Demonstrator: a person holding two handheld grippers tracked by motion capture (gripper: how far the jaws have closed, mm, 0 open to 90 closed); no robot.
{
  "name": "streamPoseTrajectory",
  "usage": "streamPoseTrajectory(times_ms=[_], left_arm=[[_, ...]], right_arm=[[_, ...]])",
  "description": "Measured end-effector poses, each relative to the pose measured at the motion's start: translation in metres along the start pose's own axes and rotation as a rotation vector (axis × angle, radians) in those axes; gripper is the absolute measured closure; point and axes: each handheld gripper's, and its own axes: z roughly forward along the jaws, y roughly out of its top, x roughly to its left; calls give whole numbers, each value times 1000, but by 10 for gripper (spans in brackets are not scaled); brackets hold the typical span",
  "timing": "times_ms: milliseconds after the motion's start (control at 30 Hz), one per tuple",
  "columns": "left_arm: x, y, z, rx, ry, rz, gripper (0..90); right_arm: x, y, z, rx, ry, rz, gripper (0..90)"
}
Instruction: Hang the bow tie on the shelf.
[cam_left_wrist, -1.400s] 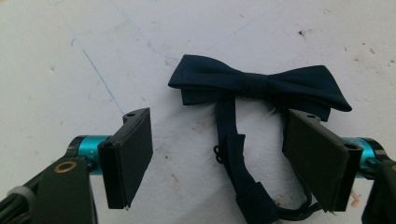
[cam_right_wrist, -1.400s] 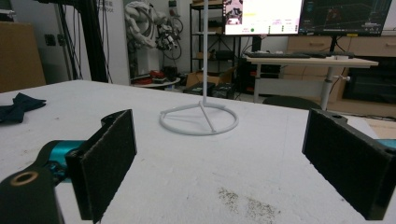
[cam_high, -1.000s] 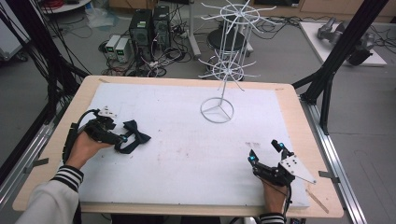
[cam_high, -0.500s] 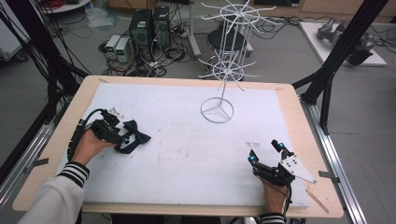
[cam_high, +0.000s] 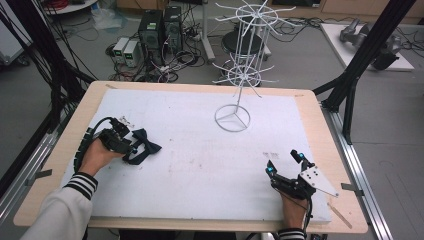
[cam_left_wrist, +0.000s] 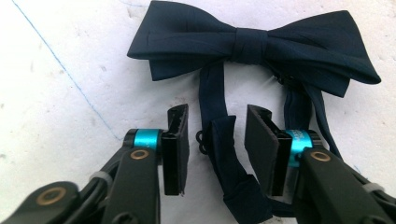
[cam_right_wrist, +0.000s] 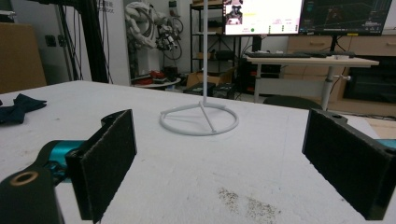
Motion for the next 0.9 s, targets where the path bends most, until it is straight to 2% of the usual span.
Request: streamPoseTrajectory(times_ms=[167, 367, 500, 800, 900], left_arm=[[-1, 2, 1, 10, 11, -2, 608], [-3, 3, 4, 26, 17, -4, 685], [-3, 4, 2, 17, 26, -9, 733], [-5, 3, 0, 12, 31, -31, 770], [-4, 3, -1, 7, 32, -28, 785]], right_arm=[[-1, 0, 0, -5, -2, -8, 90], [-1, 0, 0, -4, -1, -7, 90], [-1, 0, 0, -4, -2, -8, 90], [-1, 0, 0, -5, -2, -8, 90], [-1, 0, 0, -4, -3, -9, 90]])
